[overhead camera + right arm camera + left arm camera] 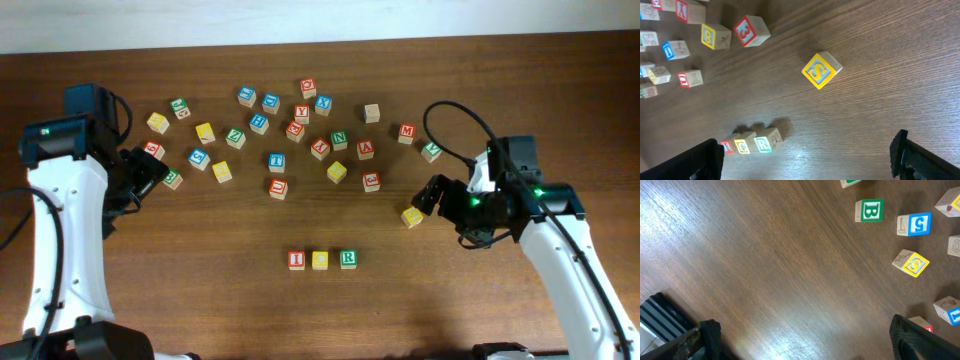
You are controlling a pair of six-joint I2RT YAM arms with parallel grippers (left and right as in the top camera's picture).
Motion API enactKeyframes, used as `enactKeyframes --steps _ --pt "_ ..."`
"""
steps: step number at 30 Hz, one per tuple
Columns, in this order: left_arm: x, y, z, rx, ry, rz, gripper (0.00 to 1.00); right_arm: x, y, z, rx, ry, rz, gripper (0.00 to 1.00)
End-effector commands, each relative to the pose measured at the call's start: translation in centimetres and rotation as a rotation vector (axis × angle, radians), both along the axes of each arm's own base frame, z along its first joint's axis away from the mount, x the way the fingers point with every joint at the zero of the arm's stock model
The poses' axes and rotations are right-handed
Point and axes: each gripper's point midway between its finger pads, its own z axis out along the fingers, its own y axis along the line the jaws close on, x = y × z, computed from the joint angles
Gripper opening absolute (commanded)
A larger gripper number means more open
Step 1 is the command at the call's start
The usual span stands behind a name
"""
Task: Spell out ICRA
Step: 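Move the right gripper up over the red-lettered A block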
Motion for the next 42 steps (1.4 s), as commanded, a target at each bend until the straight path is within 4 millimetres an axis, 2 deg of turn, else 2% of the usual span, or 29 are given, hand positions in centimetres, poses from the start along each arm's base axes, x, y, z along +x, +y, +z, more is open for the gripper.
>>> enactKeyframes --steps 1,10,17,21,25,27,29,30,31,33,35,36,38,40,42 --pt "0.0 0.2 -0.1 0.004 0.003 0.017 0.99 0.4 0.2 0.1 -0.003 -0.004 0.008 0.98" --pt "0.0 0.2 -0.1 0.004 0.003 0.017 0.99 -0.6 0.6 0.0 0.021 0.033 0.03 0.98" --pt "0.0 0.2 -0.1 0.004 0.003 0.017 0.99 -1.1 4.1 2.0 0.199 -0.058 0.248 0.98" --pt "0.0 0.2 -0.1 0.004 0.003 0.017 0.99 -1.8 6.1 2.2 0.21 -0.065 0.325 0.98" --pt "0.0 0.2 -0.1 0.004 0.003 0.017 0.99 -0.7 9.0 3.0 0.201 -0.17 0.426 0.98" --pt "0.0 0.2 -0.1 0.005 0.003 0.017 0.99 0.8 9.1 4.4 0.189 -0.216 0.398 0.98" --pt "0.0 0.2 -0.1 0.004 0.003 0.017 0.99 2.7 9.1 6.7 0.171 -0.27 0.37 0.98" --pt "0.0 0.2 -0.1 0.004 0.003 0.017 0.99 4.5 9.3 9.0 0.162 -0.324 0.37 0.98" --pt "0.0 0.2 -0.1 0.005 0.003 0.017 0.99 6.0 8.8 10.0 0.111 -0.337 0.349 0.98" --pt "0.0 0.2 -0.1 0.004 0.003 0.017 0.99 8.2 8.9 10.9 0.042 -0.335 0.383 0.98" --pt "0.0 0.2 -0.1 0.005 0.003 0.017 0.99 10.8 9.0 10.4 -0.061 -0.282 0.421 0.98" --pt "0.0 0.2 -0.1 0.004 0.003 0.017 0.99 13.0 7.9 9.4 -0.157 -0.238 0.388 0.98" --pt "0.0 0.2 -0.1 0.005 0.004 0.017 0.99 16.0 7.6 7.9 -0.199 -0.225 0.371 0.98" --pt "0.0 0.2 -0.1 0.004 0.003 0.017 0.99 17.1 7.9 7.2 -0.2 -0.241 0.369 0.98" --pt "0.0 0.2 -0.1 0.005 0.003 0.017 0.99 18.4 7.2 5.8 -0.258 -0.243 0.353 0.98"
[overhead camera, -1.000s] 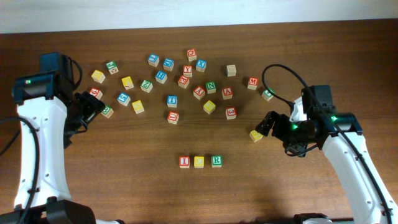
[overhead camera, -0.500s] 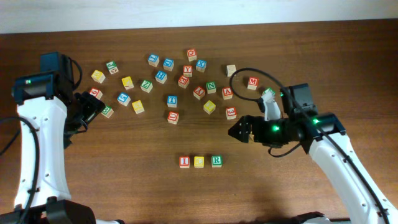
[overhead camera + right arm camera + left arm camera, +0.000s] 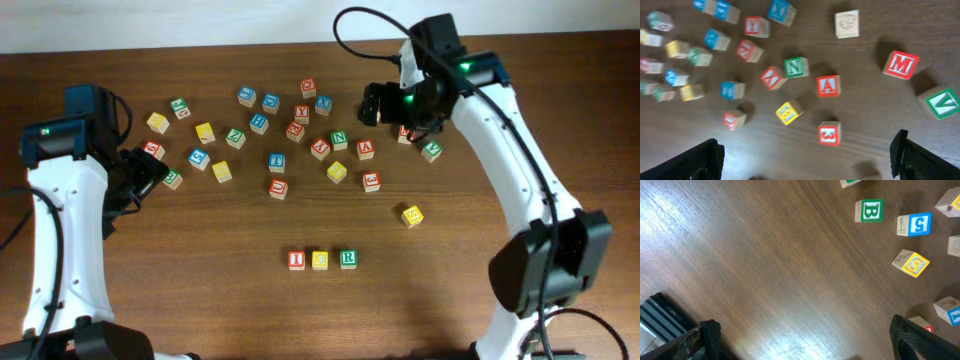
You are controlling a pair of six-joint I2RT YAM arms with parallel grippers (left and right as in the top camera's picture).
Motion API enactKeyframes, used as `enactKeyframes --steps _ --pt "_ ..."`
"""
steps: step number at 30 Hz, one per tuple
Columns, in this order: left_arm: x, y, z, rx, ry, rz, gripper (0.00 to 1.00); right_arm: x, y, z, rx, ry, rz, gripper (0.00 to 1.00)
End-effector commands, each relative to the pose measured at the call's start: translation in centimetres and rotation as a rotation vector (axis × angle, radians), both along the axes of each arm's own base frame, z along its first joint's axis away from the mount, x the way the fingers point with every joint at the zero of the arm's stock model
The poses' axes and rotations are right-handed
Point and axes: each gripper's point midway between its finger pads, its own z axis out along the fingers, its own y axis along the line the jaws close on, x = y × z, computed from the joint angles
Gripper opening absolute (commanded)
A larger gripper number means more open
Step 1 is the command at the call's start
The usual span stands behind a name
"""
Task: Spell out ICRA
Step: 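Move the right gripper up over the red-lettered A block, then lower the right gripper and close on the red A block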
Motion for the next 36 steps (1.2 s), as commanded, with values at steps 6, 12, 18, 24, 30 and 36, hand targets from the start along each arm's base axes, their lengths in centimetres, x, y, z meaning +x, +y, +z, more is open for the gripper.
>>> enactKeyframes --steps 6,12,18,24,30,36 --pt "0.0 0.2 -0.1 0.005 0.002 0.017 0.99 1.5 0.3 -7.7 -0.162 0.084 0.064 0.88" --pt "0.0 0.2 -0.1 0.005 0.002 0.017 0.99 2.1 1.7 -11.8 -0.271 0.091 0.09 0.89" --pt "0.0 0.2 -0.1 0.005 0.002 0.017 0.99 2.0 1.5 -15.1 -0.298 0.144 0.095 0.8" --pt "0.0 0.2 -0.1 0.005 0.002 0.017 0.99 2.1 1.9 -15.8 -0.298 0.142 0.101 0.61" --pt "0.0 0.2 -0.1 0.005 0.002 0.017 0.99 1.9 1.9 -16.8 -0.297 0.141 0.101 0.61" --pt "0.0 0.2 -0.1 0.005 0.002 0.017 0.99 2.2 2.0 -16.9 -0.29 0.129 0.091 0.61"
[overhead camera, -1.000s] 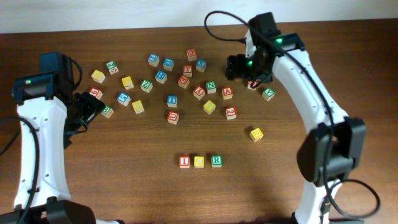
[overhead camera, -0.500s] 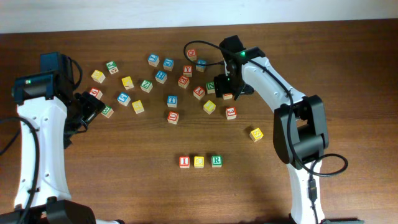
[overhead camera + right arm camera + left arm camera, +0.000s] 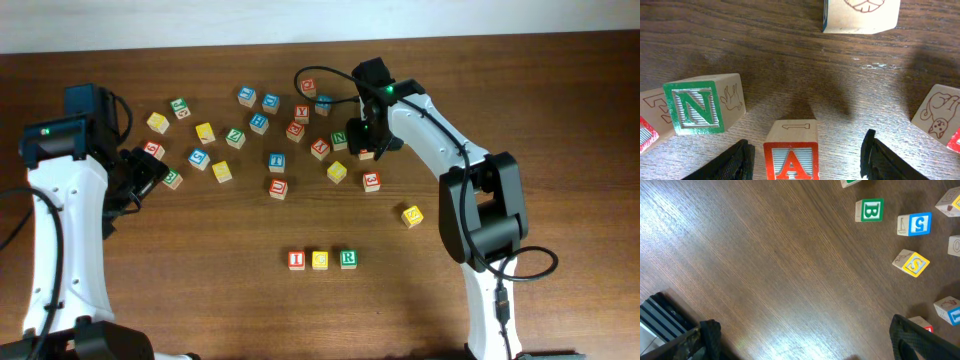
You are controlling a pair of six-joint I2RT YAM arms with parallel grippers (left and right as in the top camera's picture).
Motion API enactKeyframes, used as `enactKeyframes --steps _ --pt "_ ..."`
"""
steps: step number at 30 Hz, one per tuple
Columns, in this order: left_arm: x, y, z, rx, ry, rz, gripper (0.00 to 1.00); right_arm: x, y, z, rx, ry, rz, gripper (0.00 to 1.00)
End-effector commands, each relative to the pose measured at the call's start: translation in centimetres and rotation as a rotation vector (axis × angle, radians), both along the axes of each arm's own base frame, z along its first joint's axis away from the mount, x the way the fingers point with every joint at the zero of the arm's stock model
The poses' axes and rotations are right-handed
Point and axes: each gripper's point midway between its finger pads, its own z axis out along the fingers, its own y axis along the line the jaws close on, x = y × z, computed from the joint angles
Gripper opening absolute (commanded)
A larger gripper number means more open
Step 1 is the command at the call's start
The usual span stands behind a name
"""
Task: Spell out ICRA
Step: 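Lower the right gripper and close on the red A block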
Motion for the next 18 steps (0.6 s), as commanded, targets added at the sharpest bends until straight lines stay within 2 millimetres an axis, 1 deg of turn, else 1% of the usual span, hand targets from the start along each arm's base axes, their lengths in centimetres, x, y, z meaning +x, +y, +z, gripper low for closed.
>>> enactKeyframes --steps 1,3,5,8,10,12,15,18 --pt "0.0 0.2 -0.1 0.005 0.002 0.017 0.99 -0.6 0.0 -1.2 -0.016 0.023 -0.005 0.61" --pt "0.0 0.2 -0.1 0.005 0.002 0.017 0.99 -0.7 0.0 -1.4 -0.016 0.027 -0.004 0.6" --pt "0.0 0.2 -0.1 0.005 0.002 0.017 0.99 -0.7 0.1 -1.4 -0.014 0.028 -0.003 0.54" --pt "0.0 0.2 -0.1 0.005 0.002 0.017 0.99 -0.9 0.3 -1.5 -0.016 0.03 0.002 0.54" --pt "0.0 0.2 -0.1 0.005 0.002 0.017 0.99 -1.0 1.1 -1.5 -0.017 0.021 0.019 0.53" --pt "0.0 0.2 -0.1 0.005 0.002 0.017 0.99 -0.9 1.4 -1.4 -0.034 0.004 0.026 0.52" --pt "0.0 0.2 -0.1 0.005 0.002 0.017 0.99 -0.7 1.2 -1.4 -0.05 -0.005 0.023 0.48" --pt "0.0 0.2 -0.1 0.005 0.002 0.017 0.99 -0.8 0.9 -1.5 -0.065 -0.004 0.02 0.47"
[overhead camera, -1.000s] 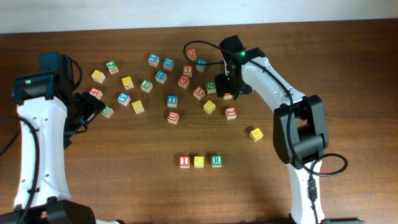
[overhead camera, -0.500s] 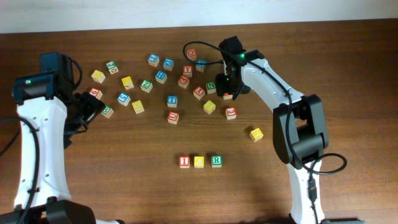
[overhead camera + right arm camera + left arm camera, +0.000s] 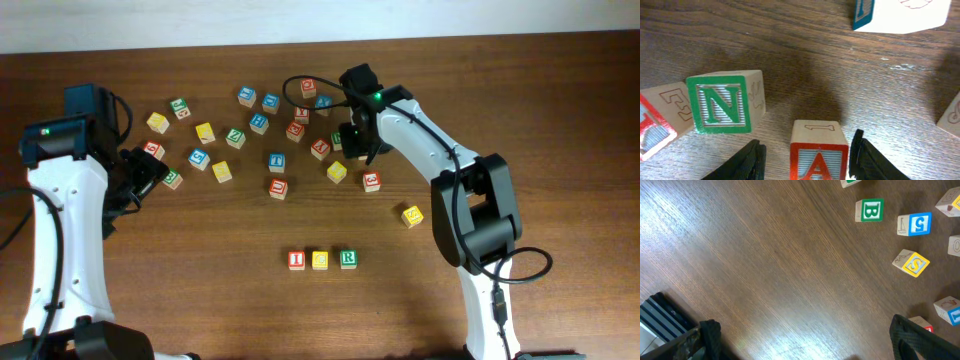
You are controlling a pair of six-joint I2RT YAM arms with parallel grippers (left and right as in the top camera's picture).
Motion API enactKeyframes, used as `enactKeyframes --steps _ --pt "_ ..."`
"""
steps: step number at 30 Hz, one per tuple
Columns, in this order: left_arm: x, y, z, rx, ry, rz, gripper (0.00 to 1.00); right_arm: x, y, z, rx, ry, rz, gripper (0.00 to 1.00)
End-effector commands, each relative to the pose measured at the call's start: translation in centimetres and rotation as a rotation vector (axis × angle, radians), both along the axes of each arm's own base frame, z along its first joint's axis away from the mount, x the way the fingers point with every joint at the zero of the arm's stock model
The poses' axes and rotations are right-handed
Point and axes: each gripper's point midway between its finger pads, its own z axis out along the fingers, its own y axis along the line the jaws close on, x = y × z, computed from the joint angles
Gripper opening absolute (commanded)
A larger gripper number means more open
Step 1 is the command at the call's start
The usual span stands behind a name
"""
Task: Spell out ICRA
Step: 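Lower the right gripper and close on the red A block, then carry the red A block toward the right of the R block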
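Observation:
Three blocks reading I [image 3: 297, 260], C [image 3: 320, 260] and R [image 3: 347, 259] stand in a row at the front middle of the table. The red A block [image 3: 819, 150] sits among the loose blocks at the back. My right gripper [image 3: 807, 161] is low over it and open. Its fingers [image 3: 749, 162] stand on either side of the A block: the right one is close against the block, the left one a gap away. From overhead, the right gripper [image 3: 357, 143] covers most of the A block. My left gripper [image 3: 805, 347] is open over bare wood at the left.
A green N block [image 3: 722, 102] lies just left of the A block, with a pale block [image 3: 900, 12] behind it. Several loose blocks spread across the back, with a red 3 [image 3: 371, 181] and a yellow S [image 3: 411, 215] nearer. A green B [image 3: 870, 210] lies by the left gripper.
The right gripper's fingers have drawn closer together around the A block, and the gripper has shifted slightly left over it. The left arm has not moved.
With I, C and R in their row, my right gripper was first open low at the right, near the yellow S. Then it was high over the back blocks. Then it was down astride the red A, and now its fingers are narrower about it.

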Motion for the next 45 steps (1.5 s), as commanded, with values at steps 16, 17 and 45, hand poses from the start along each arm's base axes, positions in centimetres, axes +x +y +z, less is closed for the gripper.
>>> enactKeyframes --steps 16,17,45 --pt "0.0 0.2 -0.1 0.002 0.002 0.016 0.99 -0.5 -1.0 -1.3 -0.056 0.016 -0.016 0.32" --pt "0.0 0.2 -0.1 0.002 0.002 0.016 0.99 -0.5 -1.0 -1.3 -0.056 0.016 -0.016 0.33" --pt "0.0 0.2 -0.1 0.002 0.002 0.016 0.99 -17.0 -7.3 20.5 -0.092 0.115 -0.009 0.27"
